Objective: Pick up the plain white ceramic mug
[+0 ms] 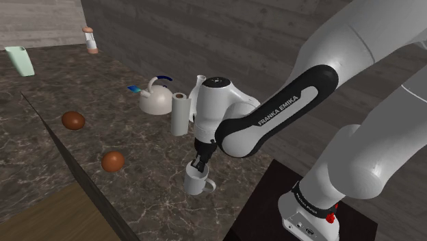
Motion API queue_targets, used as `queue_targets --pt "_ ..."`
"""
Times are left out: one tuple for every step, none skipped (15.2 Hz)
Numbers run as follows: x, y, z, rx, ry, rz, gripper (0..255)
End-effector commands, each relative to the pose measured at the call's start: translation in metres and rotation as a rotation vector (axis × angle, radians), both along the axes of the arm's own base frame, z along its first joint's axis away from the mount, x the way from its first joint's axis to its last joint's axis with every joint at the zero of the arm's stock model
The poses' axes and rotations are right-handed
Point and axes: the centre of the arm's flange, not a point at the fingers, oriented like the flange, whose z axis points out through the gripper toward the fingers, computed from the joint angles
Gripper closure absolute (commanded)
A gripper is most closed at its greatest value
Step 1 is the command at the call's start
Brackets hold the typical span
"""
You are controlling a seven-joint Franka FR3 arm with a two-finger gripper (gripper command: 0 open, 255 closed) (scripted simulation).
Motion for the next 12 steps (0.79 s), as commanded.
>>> queue_targets --pt "0.0 0.0 0.008 0.0 0.0 0.0 255" --pt "0.0 0.0 0.013 0.0 0.0 0.0 255" --pt "0.0 0.0 0.019 0.0 0.0 0.0 255" --pt "0.0 0.0 0.024 0.0 0.0 0.0 255" --pt "0.0 0.0 0.029 0.0 0.0 0.0 255" --pt "0.0 0.0 0.034 0.0 0.0 0.0 255" --pt "0.0 0.0 0.04 0.0 0.0 0.0 255" --pt "0.0 0.0 0.045 0.0 0.0 0.0 255" --pt "0.0 0.0 0.05 0.0 0.0 0.0 255" --pt "0.0 0.0 0.056 0.0 0.0 0.0 255" --pt "0.0 0.0 0.061 0.0 0.0 0.0 255" --pt "0.0 0.0 0.066 0.0 0.0 0.0 255"
